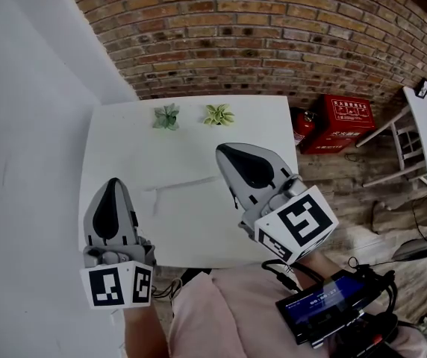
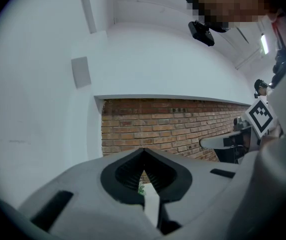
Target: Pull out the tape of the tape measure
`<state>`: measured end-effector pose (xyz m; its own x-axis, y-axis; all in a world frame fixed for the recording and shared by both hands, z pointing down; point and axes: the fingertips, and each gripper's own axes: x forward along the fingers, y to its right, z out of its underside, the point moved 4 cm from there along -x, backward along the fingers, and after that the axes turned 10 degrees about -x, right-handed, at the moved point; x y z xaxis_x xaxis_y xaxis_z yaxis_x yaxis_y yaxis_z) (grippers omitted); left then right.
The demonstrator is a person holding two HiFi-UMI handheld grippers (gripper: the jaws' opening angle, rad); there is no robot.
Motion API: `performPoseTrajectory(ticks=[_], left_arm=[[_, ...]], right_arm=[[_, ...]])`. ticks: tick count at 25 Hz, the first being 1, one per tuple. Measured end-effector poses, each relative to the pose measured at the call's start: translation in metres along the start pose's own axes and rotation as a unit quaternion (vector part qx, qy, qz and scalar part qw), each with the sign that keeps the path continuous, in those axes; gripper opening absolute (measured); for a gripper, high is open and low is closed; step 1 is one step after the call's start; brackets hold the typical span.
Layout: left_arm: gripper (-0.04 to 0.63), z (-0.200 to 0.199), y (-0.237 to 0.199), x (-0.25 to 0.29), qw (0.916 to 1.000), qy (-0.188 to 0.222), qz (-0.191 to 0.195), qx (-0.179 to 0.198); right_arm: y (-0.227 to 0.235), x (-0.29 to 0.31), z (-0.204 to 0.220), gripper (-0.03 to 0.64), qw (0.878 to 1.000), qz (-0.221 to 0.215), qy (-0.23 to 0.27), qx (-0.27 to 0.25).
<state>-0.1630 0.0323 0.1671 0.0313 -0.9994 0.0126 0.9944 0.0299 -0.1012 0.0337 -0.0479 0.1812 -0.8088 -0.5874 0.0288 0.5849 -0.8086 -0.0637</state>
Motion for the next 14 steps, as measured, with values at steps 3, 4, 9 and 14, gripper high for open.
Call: performPoseTrajectory(ticks=[3, 4, 9, 14], left_arm=[[0.003, 0.002, -0.002, -0.002, 1.0, -0.002, -0.001, 0.0], [0.005, 0.002, -0.002, -0.003, 1.0, -0.003, -0.002, -0.001], [0.005, 0.004, -0.003, -0.006, 1.0, -0.007, -0.004, -0.002], [0.003, 0.006, -0.001, -0.011, 0.9999, -0.011, -0.005, -0.003]], right_arm=[[-0.002, 0.0, 0.0, 0.005, 1.0, -0.001, 0.001, 0.0], [-0.002, 0.0, 0.0, 0.005, 1.0, -0.001, 0.001, 0.0], [-0.005, 0.0, 0.001, 0.005, 1.0, -0.004, -0.001, 0.002], [-0.008, -0.003, 0.001, 0.005, 1.0, -0.007, -0.002, 0.003]])
